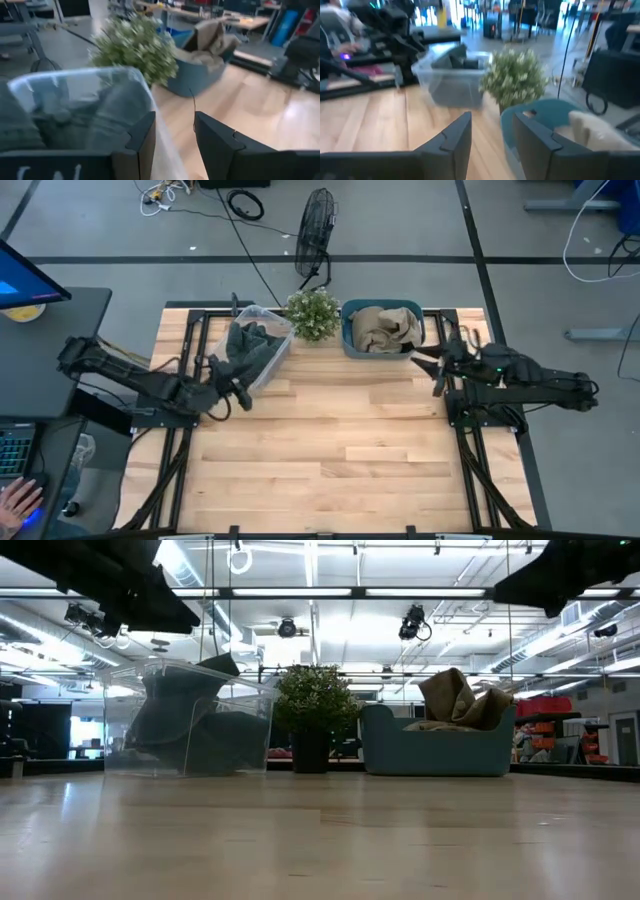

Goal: Pick & Place hat
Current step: Return to Home Position

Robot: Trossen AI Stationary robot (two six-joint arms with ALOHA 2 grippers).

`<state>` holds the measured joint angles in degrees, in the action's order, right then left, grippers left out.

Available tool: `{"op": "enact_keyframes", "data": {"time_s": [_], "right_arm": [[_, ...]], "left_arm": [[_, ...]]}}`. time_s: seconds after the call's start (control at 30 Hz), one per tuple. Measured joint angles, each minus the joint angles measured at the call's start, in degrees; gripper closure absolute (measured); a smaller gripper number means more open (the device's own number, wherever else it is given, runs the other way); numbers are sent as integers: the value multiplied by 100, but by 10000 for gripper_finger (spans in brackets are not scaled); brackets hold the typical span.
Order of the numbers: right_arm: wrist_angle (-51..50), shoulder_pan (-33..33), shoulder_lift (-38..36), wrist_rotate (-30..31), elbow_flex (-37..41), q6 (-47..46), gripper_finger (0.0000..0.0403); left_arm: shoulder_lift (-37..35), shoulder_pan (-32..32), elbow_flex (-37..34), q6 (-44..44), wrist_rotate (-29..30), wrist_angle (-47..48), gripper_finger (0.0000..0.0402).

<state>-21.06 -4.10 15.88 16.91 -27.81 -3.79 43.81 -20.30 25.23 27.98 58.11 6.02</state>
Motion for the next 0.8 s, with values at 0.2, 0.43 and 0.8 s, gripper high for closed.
{"op": "enact_keyframes", "data": {"time_s": [0.2, 0.43, 0.8], "right_arm": [[-13, 0, -958, -2, 285, 18, 257], [239, -2, -1582, -18, 949, -312, 257], [1559, -1, -1587, -239, 1911, -279, 257]], "left_arm": [[-1095, 438, -408, -744, -512, -242, 262], [-2108, 434, -1216, -945, -543, -389, 262], [-3474, 434, -2139, -2520, -1671, -1465, 262]]}}
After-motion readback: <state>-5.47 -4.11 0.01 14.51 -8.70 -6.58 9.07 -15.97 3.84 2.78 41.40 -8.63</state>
